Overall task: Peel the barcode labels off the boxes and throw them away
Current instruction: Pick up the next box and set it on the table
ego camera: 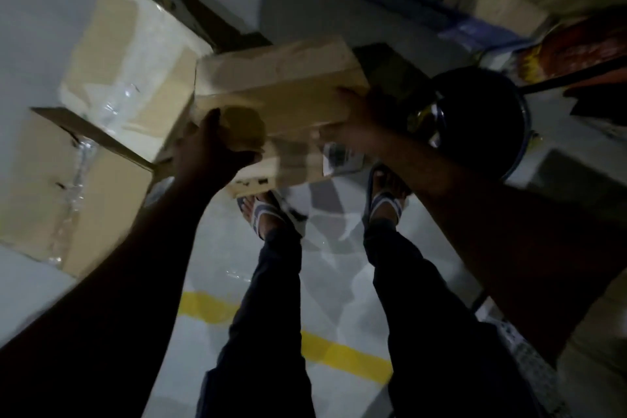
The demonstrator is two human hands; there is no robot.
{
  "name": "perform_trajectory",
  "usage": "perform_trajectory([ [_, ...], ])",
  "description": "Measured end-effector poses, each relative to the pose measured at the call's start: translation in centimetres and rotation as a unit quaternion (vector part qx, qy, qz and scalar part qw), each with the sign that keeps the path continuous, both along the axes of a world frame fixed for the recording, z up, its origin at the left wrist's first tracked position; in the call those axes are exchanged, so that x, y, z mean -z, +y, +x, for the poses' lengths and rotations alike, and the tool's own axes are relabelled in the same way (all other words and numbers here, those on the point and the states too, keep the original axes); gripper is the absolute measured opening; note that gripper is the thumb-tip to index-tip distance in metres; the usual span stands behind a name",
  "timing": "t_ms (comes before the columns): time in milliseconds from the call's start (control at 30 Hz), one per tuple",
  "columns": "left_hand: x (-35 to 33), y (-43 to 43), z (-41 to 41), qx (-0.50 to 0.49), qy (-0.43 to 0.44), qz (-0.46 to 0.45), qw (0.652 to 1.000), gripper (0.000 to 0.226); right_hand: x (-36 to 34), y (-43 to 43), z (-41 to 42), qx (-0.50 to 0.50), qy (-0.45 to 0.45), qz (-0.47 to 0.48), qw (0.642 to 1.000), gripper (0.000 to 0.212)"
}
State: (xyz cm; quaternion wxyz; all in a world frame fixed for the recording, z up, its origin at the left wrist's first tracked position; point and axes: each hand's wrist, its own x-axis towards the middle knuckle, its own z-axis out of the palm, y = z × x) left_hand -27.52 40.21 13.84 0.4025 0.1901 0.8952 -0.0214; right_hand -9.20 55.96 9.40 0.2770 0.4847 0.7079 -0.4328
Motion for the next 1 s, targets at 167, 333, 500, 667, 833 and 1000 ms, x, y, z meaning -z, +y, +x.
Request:
perform_trajectory([
  [167,-12.1,1.7,-2.6,-0.028,0.013,0.077,0.997,0.092,-10.6,2.0,1.0,0.05,0.093,0.063,0.992,0.081],
  [333,-23.9,5.0,-2.0,-0.022,0.027,0.199,0.979,0.093,-25.2,4.9,2.9,0.093,0.134,0.086,0.983,0.076],
  [500,-34.9,9.5,1.2,-0.03,0.029,0.338,0.94,0.078,-38.3,5.7,8.2,0.119,0.1,0.193,0.969,0.064],
  [667,-45.4,13.0,6.5,0.07,-0.001,0.394,0.916,0.076,-50.8,1.1,15.0,0.173,0.095,0.273,0.941,0.065],
  [833,-54.8,15.9,14.2,0.171,-0.055,0.425,0.887,0.072,-60.8,-4.7,22.5,0.284,0.1,0.319,0.899,0.064],
  [1000,-61.2,16.5,24.9,0.333,-0.092,0.491,0.8,0.049,-68.5,-10.9,30.7,0.385,0.048,0.396,0.832,0.052],
])
